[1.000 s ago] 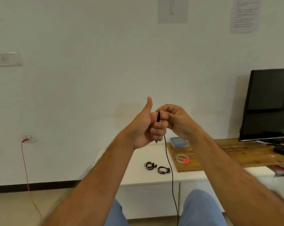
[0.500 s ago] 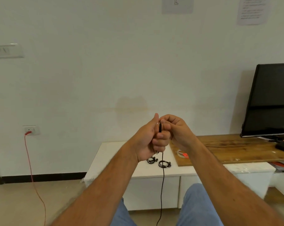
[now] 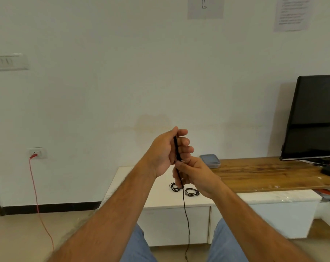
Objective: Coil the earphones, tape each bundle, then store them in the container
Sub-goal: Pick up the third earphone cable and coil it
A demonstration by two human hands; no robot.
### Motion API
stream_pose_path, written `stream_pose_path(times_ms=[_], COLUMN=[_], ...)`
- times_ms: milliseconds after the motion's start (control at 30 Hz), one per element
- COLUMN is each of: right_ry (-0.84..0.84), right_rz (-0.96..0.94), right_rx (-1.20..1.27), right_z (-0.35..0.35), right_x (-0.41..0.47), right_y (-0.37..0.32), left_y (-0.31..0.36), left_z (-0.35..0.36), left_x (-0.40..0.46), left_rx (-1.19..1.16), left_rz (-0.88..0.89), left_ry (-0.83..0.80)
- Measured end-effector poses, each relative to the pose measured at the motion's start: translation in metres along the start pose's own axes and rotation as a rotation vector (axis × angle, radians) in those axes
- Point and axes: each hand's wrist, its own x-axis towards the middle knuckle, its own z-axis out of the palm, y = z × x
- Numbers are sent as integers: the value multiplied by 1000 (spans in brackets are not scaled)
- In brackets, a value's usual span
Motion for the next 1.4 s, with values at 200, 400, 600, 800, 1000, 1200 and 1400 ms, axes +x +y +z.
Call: stream_pose_path(times_ms=[200,400,600,800,1000,1200,1400], right_ry=[-38,-101,-37,176,273,167,88], right_rz=[83,289,218,-79,-224,-230,-270], right_rx=[-124,-304,-593,-898,-877,-619,-439], right_z=[1,-2,-6,-12,-21,-32,-40], right_x=[-10,-21,-24,-15,0,13,26], right_y=[-6,-25,-53,-72,-76,-83,-79], left_y=[2,1,-3,-11,-17,-18,-14], left_z=[-12,-21,-25,-21,-13,-9,-4], left_x=[5,10,10,6,2,3,-1], left_rx=[165,441,521,617,704,591,433], left_rz=[139,224,172,84,40,-20,-128], left_ry=[67,147,160,113,30,27,-79])
